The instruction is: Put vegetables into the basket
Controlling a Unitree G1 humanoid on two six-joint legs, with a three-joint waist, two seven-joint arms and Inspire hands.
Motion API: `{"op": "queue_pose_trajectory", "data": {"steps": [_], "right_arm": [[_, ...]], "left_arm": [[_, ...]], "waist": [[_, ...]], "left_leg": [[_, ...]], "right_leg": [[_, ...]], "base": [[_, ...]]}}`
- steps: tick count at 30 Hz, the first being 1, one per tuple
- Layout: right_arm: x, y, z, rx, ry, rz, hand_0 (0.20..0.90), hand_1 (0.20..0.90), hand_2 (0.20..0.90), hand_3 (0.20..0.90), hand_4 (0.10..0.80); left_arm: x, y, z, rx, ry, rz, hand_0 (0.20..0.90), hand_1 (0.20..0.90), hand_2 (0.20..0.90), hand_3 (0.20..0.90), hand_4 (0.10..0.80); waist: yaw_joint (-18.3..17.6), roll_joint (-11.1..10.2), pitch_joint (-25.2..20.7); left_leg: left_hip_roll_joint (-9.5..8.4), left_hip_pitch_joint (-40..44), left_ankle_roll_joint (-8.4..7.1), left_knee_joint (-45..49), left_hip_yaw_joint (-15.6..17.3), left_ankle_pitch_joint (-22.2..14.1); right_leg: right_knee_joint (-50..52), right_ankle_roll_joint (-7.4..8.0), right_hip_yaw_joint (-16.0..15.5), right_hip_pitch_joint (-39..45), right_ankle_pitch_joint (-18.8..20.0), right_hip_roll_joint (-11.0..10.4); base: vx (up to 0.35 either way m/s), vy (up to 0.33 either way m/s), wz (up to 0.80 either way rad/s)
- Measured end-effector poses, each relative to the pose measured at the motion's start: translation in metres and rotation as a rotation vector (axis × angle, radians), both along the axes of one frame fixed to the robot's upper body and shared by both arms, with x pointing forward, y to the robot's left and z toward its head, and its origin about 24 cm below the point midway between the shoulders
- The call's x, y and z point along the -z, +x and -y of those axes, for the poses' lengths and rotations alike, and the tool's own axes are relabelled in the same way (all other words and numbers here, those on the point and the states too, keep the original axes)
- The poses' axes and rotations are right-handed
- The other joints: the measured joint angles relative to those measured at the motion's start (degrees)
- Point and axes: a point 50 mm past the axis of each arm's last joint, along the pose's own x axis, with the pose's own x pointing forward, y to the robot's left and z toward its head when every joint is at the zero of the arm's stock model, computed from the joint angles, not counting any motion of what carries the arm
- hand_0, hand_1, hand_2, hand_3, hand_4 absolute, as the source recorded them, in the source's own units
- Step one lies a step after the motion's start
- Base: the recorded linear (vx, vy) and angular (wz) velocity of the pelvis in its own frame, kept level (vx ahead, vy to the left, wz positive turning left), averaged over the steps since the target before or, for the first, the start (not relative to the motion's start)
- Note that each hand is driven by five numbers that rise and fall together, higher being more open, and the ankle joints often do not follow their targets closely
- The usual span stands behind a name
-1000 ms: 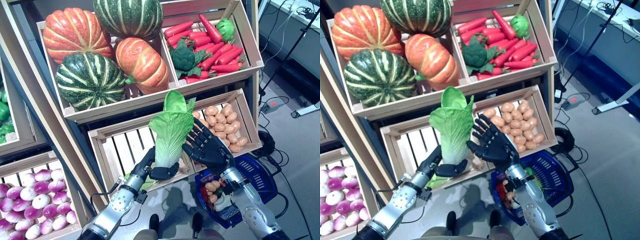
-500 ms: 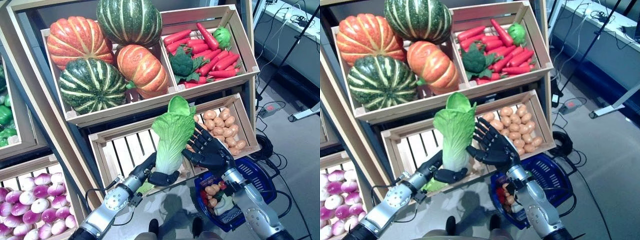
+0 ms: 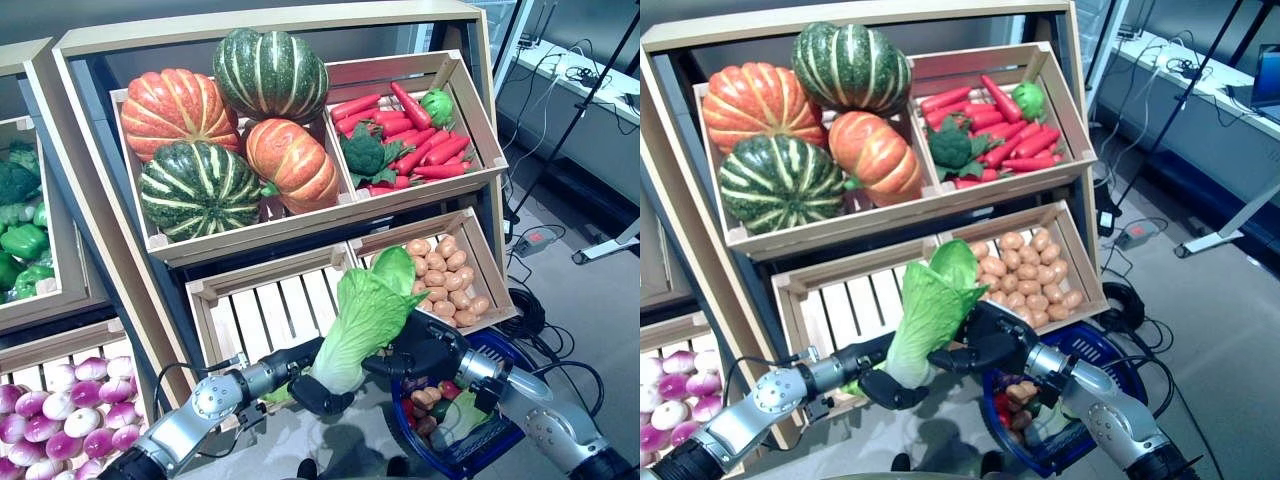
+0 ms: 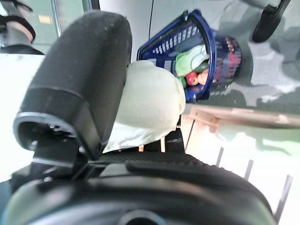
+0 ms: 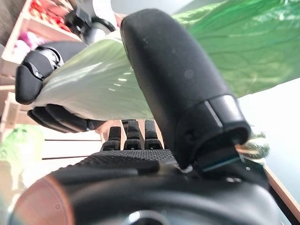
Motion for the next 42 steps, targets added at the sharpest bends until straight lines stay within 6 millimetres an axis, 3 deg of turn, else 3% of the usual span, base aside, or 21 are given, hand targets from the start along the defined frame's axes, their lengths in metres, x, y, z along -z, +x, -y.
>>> {"op": "queue_pose_trajectory", "data": {"steps": [3, 4, 5, 6, 20, 22, 23, 29, 33, 37, 42], "right_arm": [[-0.001, -0.001, -0.003, -0.046, -0.008, -0.001, 0.900, 0.900, 0.900, 0.900, 0.800], [-0.001, -0.001, -0.003, -0.057, -0.009, 0.001, 0.775, 0.775, 0.775, 0.775, 0.717], [-0.001, -0.001, -0.003, -0.062, -0.006, 0.002, 0.373, 0.373, 0.373, 0.373, 0.449], [-0.002, -0.001, -0.004, -0.064, -0.004, 0.003, 0.300, 0.300, 0.300, 0.300, 0.400], [-0.004, 0.002, -0.004, -0.042, 0.009, 0.017, 0.300, 0.300, 0.300, 0.300, 0.400], [-0.003, 0.002, -0.005, -0.030, 0.010, 0.013, 0.300, 0.300, 0.300, 0.300, 0.400], [-0.003, 0.002, -0.005, -0.026, 0.011, 0.011, 0.300, 0.300, 0.300, 0.300, 0.400], [0.004, 0.002, -0.006, 0.088, 0.015, -0.029, 0.300, 0.300, 0.300, 0.300, 0.400], [0.012, -0.002, -0.001, 0.345, 0.144, -0.072, 0.300, 0.300, 0.300, 0.300, 0.400], [0.013, -0.002, 0.020, 0.576, 0.166, -0.046, 0.300, 0.300, 0.300, 0.300, 0.400], [0.011, 0.002, 0.060, 0.852, 0.114, -0.004, 0.300, 0.300, 0.300, 0.300, 0.400]], "left_arm": [[-0.001, -0.001, 0.000, 0.042, 0.017, -0.014, 0.300, 0.300, 0.300, 0.300, 0.400], [-0.002, 0.000, 0.000, 0.055, 0.024, -0.013, 0.300, 0.300, 0.300, 0.300, 0.400], [-0.003, 0.001, 0.000, 0.059, 0.025, -0.009, 0.300, 0.300, 0.300, 0.300, 0.400], [-0.004, 0.001, 0.000, 0.060, 0.024, -0.006, 0.300, 0.300, 0.300, 0.300, 0.400], [-0.005, 0.001, 0.006, 0.062, -0.038, -0.035, 0.300, 0.300, 0.300, 0.300, 0.400], [-0.004, 0.001, 0.005, 0.050, -0.035, -0.034, 0.679, 0.679, 0.679, 0.679, 0.653], [-0.004, 0.001, 0.005, 0.046, -0.034, -0.034, 0.900, 0.900, 0.900, 0.900, 0.800], [0.000, 0.002, 0.006, -0.106, -0.063, 0.015, 0.900, 0.900, 0.900, 0.900, 0.800], [0.008, -0.001, -0.005, -0.442, -0.113, 0.106, 0.900, 0.900, 0.900, 0.900, 0.800], [0.010, -0.001, -0.038, -0.722, -0.007, 0.245, 0.900, 0.900, 0.900, 0.900, 0.800], [-0.008, 0.005, -0.081, -1.012, 0.088, 0.448, 0.900, 0.900, 0.900, 0.900, 0.800]], "waist": [[-0.08, 0.08, -0.05], [-0.06, 0.12, -0.07], [-0.03, 0.17, -0.10], [-0.02, 0.25, -0.15], [-0.05, 1.44, -0.96], [-0.04, 1.45, -0.96], [-0.05, 1.45, -0.97], [-0.07, 1.46, -0.97], [-0.05, 1.47, -0.98], [-0.06, 1.59, -1.13], [-0.06, 2.28, 1.64]], "left_leg": [[0.00, 0.01, 0.01, 0.05, 0.00, 0.00], [0.00, 0.03, 0.01, 0.12, 0.00, 0.00], [-0.01, 0.04, 0.01, 0.22, 0.00, 0.00], [-0.02, 0.03, 0.01, 0.35, 0.00, 0.00], [0.01, 0.06, 0.03, 0.03, 0.00, -0.02], [0.01, 0.05, 0.08, 0.00, 0.00, -0.06], [0.00, 0.04, 0.07, 0.01, 0.01, -0.06], [-0.01, 0.00, 0.06, 0.05, 0.06, -0.20], [0.04, -0.65, 0.04, 0.06, 0.18, -0.33], [0.03, -4.84, -0.06, 0.38, 0.20, 0.44], [-0.16, -9.43, 0.00, 0.40, -0.06, 1.83]], "right_leg": [[0.00, 0.08, 0.03, -0.01, 0.05, 0.01], [0.00, 0.08, 0.03, 0.00, 0.05, 0.01], [0.00, 0.08, 0.03, 0.01, 0.05, 0.01], [0.00, 0.08, 0.03, 0.02, 0.05, 0.01], [-0.01, -0.03, 0.06, 0.00, -0.02, 0.02], [-0.01, -0.06, 0.06, -0.01, -0.04, 0.01], [-0.01, -0.04, 0.06, -0.02, -0.03, 0.01], [0.00, 0.04, 0.16, -0.10, 0.00, 0.02], [-0.01, -0.03, 0.24, -0.82, -0.06, 0.09], [-0.01, 0.01, 0.27, -5.11, 0.63, 0.30], [-0.03, -0.16, 0.21, -9.51, 1.90, 0.20]], "base": [[0.000, 0.000, 0.00], [0.000, 0.000, 0.00], [0.000, 0.000, 0.00], [0.000, 0.000, 0.00], [0.000, 0.000, 0.00], [0.000, 0.000, 0.00], [0.000, 0.000, 0.00], [0.018, -0.003, 0.00], [-0.045, -0.020, -0.01], [-0.287, -0.035, -0.01], [-0.167, -0.009, 0.03]]}}
